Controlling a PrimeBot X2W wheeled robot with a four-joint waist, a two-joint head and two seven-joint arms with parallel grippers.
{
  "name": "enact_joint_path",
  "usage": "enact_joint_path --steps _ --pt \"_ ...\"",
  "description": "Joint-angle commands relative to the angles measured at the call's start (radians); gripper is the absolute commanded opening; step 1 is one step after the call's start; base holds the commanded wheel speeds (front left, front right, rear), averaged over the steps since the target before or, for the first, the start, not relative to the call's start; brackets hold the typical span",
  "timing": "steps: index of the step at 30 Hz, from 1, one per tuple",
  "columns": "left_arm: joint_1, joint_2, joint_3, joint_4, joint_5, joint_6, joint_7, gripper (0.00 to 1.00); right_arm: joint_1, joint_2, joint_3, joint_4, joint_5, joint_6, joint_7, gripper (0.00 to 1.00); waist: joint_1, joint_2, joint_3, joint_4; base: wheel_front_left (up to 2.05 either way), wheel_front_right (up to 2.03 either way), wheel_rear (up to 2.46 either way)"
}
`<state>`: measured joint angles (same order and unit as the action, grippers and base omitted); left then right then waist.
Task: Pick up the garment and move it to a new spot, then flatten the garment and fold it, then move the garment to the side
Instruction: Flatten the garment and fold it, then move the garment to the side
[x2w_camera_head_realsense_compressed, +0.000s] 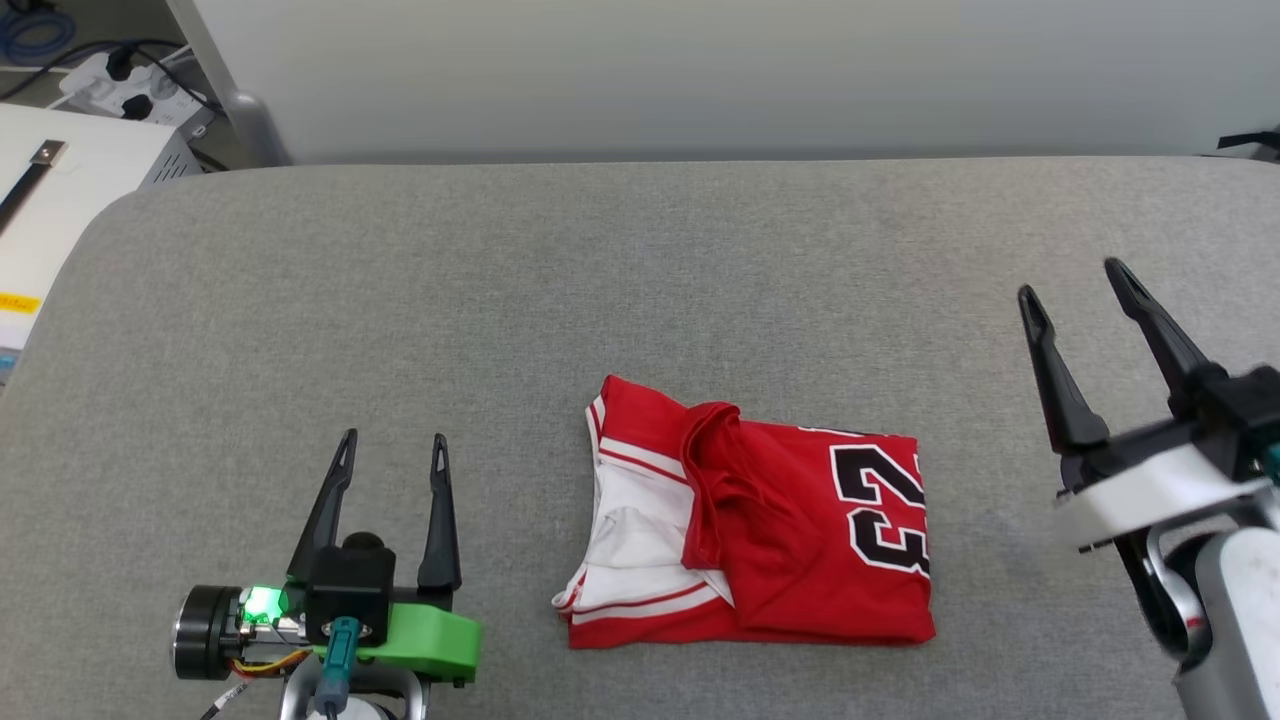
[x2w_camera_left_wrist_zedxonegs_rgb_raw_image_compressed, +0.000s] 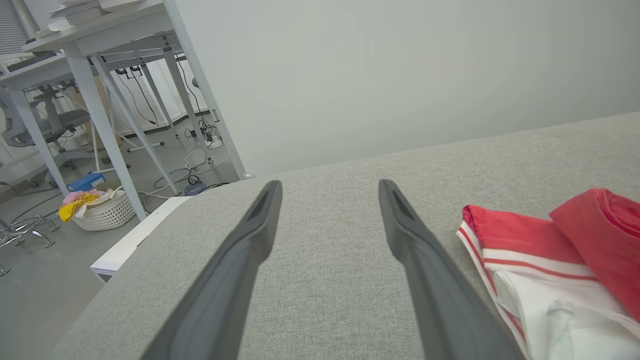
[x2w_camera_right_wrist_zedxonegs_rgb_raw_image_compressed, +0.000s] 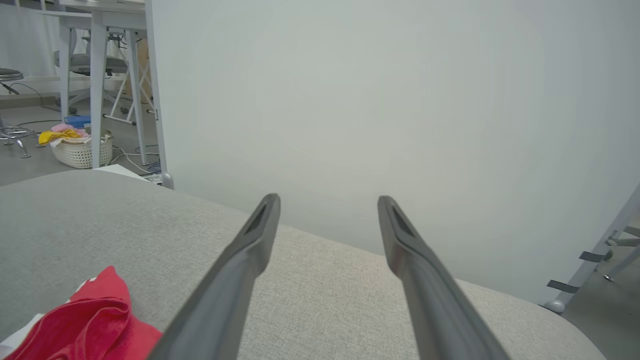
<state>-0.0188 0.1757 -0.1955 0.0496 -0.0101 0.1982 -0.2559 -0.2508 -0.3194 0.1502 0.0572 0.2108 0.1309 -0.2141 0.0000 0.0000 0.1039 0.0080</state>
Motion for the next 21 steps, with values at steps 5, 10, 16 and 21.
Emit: enact_joint_path --steps 5,10,16,21 --pt "0.026 0.012 -0.004 -0.004 0.006 0.008 -0.006 1.00 0.123 0.093 -0.092 -0.050 -0.053 0.000 -0.033 1.00 0.0000 0.0000 -0.028 -0.016 0.00 0.00 0.00" --pt "0.044 0.017 -0.007 -0.007 0.003 0.010 -0.006 1.00 0.222 0.150 -0.116 -0.076 -0.087 0.000 -0.043 1.00 0.0000 0.0000 -0.049 -0.018 0.00 0.00 0.00" --pt "0.061 0.021 -0.014 -0.011 0.001 0.008 -0.006 1.00 0.297 0.191 -0.125 -0.075 -0.092 0.000 -0.046 1.00 0.0000 0.0000 -0.062 -0.013 0.00 0.00 0.00" --pt "0.068 0.025 -0.017 -0.008 0.000 0.008 -0.006 1.00 0.330 0.210 -0.126 -0.080 -0.105 0.000 -0.047 1.00 0.0000 0.0000 -0.068 -0.008 0.00 0.00 0.00"
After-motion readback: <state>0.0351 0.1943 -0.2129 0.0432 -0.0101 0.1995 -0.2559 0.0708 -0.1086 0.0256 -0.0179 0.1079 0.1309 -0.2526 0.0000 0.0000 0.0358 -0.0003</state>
